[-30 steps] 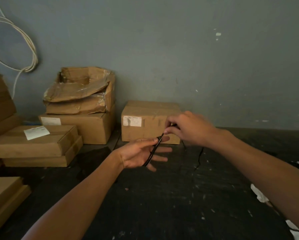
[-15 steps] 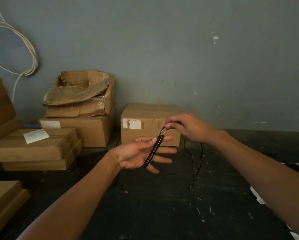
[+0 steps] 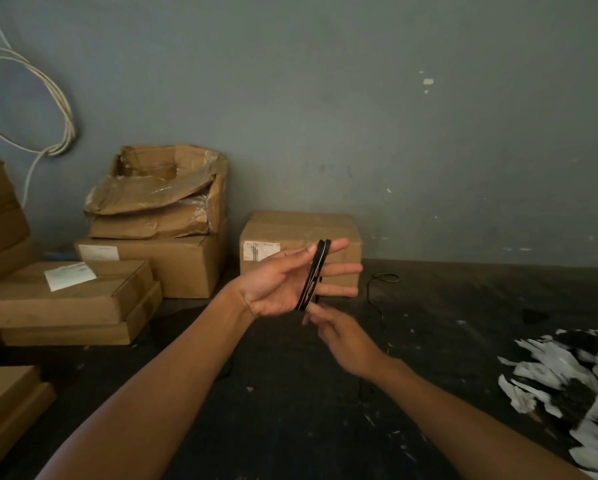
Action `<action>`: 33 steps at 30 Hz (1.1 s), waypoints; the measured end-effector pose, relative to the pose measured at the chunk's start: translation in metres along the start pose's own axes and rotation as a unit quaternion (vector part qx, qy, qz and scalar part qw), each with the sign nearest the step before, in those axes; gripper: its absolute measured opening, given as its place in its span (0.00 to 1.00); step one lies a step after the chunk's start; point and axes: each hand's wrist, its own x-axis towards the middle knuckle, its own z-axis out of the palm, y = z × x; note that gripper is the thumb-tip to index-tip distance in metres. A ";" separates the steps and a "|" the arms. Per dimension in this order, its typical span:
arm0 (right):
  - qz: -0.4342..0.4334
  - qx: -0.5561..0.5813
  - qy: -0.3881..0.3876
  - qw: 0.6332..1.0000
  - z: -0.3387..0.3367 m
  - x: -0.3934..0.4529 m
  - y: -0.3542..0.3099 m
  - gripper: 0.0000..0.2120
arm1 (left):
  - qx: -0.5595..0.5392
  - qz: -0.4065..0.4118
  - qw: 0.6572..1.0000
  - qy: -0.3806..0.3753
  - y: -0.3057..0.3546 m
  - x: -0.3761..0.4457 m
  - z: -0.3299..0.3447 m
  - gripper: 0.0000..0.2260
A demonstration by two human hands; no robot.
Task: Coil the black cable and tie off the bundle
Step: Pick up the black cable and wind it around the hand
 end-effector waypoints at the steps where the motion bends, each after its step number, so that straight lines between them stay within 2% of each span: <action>1: 0.012 -0.012 -0.016 1.000 0.006 -0.004 -0.003 0.10 | -0.005 0.007 1.000 0.000 0.000 0.002 -0.001 0.23; 7: 0.063 -0.052 -0.119 0.990 0.031 -0.021 -0.012 0.10 | 0.026 0.040 0.996 0.075 0.007 0.009 -0.010 0.20; 11: 0.048 -0.089 -0.173 0.980 0.019 -0.022 -0.034 0.12 | 0.012 0.065 0.989 0.135 -0.002 0.011 -0.021 0.18; 15: 0.029 -0.152 -0.185 0.970 0.003 -0.019 -0.053 0.14 | -0.039 0.107 0.976 0.186 -0.010 0.015 -0.026 0.17; 20: 0.070 -0.217 -0.177 0.957 -0.008 -0.016 -0.047 0.14 | -0.133 0.165 0.960 0.182 -0.005 0.022 -0.018 0.18; 24: 0.123 -0.249 -0.161 0.947 -0.010 -0.014 -0.028 0.11 | -0.134 0.161 0.966 0.154 -0.001 0.027 -0.005 0.18; 29: 0.161 -0.267 -0.160 0.937 -0.011 -0.009 -0.021 0.12 | -0.152 0.158 0.965 0.141 -0.004 0.032 0.005 0.17; 33: 0.164 -0.267 -0.177 0.933 -0.011 -0.012 -0.026 0.12 | -0.104 0.134 0.974 0.149 -0.003 0.032 0.002 0.18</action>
